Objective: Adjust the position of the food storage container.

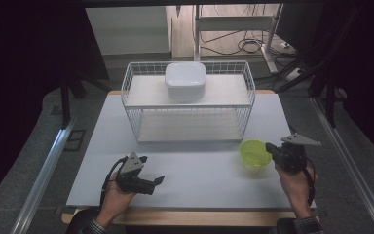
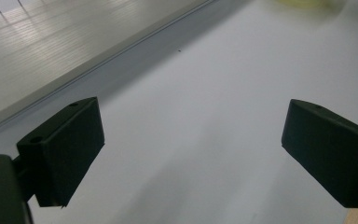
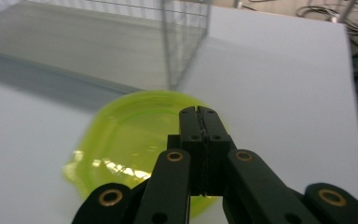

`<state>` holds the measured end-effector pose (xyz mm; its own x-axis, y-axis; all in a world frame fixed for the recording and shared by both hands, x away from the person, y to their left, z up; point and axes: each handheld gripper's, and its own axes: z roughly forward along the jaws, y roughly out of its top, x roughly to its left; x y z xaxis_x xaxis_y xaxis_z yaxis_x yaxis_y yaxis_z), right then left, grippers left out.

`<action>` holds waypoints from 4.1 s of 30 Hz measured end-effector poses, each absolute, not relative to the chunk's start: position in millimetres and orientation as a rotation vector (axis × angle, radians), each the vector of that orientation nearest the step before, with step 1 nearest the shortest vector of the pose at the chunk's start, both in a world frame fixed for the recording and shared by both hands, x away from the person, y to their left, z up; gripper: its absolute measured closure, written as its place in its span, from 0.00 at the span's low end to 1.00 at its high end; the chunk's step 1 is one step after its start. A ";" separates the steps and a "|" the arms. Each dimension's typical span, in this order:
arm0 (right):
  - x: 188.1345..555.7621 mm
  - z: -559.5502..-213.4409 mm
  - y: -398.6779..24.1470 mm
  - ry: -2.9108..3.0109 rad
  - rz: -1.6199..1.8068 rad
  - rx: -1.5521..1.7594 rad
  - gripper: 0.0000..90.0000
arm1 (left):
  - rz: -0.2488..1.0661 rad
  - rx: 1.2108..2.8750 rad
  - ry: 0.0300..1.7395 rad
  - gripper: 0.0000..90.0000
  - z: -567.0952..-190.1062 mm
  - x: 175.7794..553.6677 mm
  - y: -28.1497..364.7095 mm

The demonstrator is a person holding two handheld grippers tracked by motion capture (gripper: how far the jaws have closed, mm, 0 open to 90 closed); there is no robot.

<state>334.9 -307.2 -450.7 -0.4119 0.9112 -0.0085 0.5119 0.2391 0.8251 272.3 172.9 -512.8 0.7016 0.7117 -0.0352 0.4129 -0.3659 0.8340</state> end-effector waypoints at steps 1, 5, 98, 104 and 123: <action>337.5 -451.9 -310.8 2.011 1.047 1.306 1.00 | 0.418 2.009 0.863 0.06 -513.0 272.6 172.8; 347.7 -459.1 -321.8 1.997 0.996 1.346 1.00 | 0.415 2.013 0.865 0.06 -513.6 273.0 172.5; 320.1 -508.5 -189.3 2.595 1.062 1.199 0.98 | 0.396 2.075 0.873 0.06 -518.8 274.4 167.6; 324.4 -509.0 -181.0 2.605 1.078 1.201 0.97 | 0.400 2.076 0.872 0.06 -518.2 273.7 167.2; 340.3 -512.8 -156.5 2.624 1.085 1.145 0.93 | 0.383 2.070 0.882 0.06 -518.1 273.8 168.9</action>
